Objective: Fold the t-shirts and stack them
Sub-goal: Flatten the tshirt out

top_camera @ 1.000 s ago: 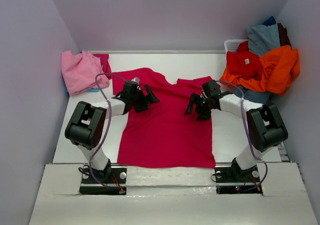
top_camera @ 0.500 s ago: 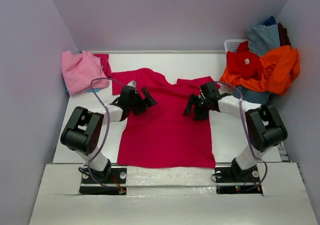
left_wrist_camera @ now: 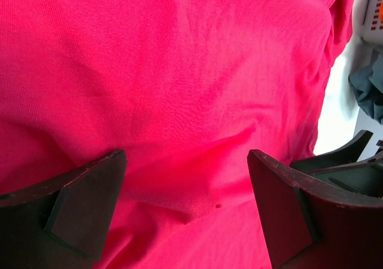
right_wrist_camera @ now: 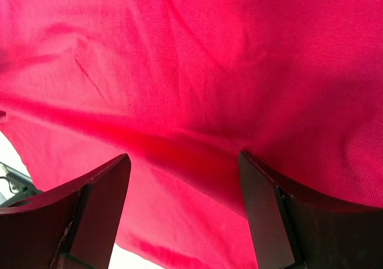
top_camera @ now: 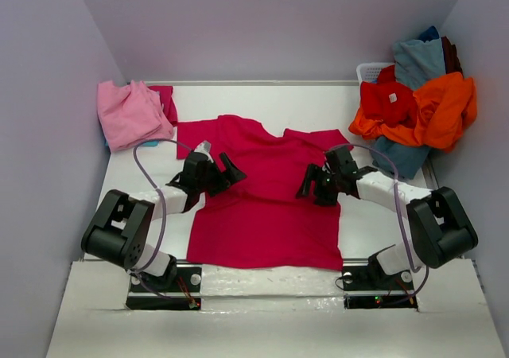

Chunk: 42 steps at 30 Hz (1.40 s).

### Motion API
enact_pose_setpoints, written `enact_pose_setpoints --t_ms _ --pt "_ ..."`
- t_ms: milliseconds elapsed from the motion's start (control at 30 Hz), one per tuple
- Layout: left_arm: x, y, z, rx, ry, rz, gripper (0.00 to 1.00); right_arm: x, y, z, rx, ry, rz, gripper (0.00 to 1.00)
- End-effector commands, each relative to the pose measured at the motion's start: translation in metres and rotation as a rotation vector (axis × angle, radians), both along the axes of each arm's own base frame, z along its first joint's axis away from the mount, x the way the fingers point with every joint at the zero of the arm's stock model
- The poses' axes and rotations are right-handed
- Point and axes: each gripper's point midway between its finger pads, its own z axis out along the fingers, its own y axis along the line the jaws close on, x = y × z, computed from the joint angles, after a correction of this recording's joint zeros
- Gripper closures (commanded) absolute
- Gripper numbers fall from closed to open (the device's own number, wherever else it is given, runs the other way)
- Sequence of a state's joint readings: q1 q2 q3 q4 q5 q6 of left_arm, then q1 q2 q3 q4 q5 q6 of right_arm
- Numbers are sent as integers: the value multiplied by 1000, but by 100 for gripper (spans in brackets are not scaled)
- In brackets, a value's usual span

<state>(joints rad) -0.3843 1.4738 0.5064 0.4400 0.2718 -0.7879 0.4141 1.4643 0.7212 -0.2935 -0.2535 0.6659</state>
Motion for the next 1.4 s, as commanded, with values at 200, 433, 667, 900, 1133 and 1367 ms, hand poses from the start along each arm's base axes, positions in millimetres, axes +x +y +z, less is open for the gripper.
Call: enact_pose_setpoints --t_ms 200,433,667,900,1133,1367 --pt "-86 24 -49 103 249 -18 1 -70 -30 -32 -98 172 -22 21" --pt "-105 31 -35 81 245 5 1 -92 -30 -24 -75 182 -11 21" --pt "-110 32 -8 57 211 7 1 -100 -30 -4 -62 164 -12 21" --pt "-97 31 45 22 102 28 1 -70 -26 56 -47 8 -32 20" --pt "-44 23 87 80 -23 42 1 2 -14 103 -88 -175 -71 18" --pt "8 -3 87 68 -27 27 1 86 7 142 -162 -296 -88 16"
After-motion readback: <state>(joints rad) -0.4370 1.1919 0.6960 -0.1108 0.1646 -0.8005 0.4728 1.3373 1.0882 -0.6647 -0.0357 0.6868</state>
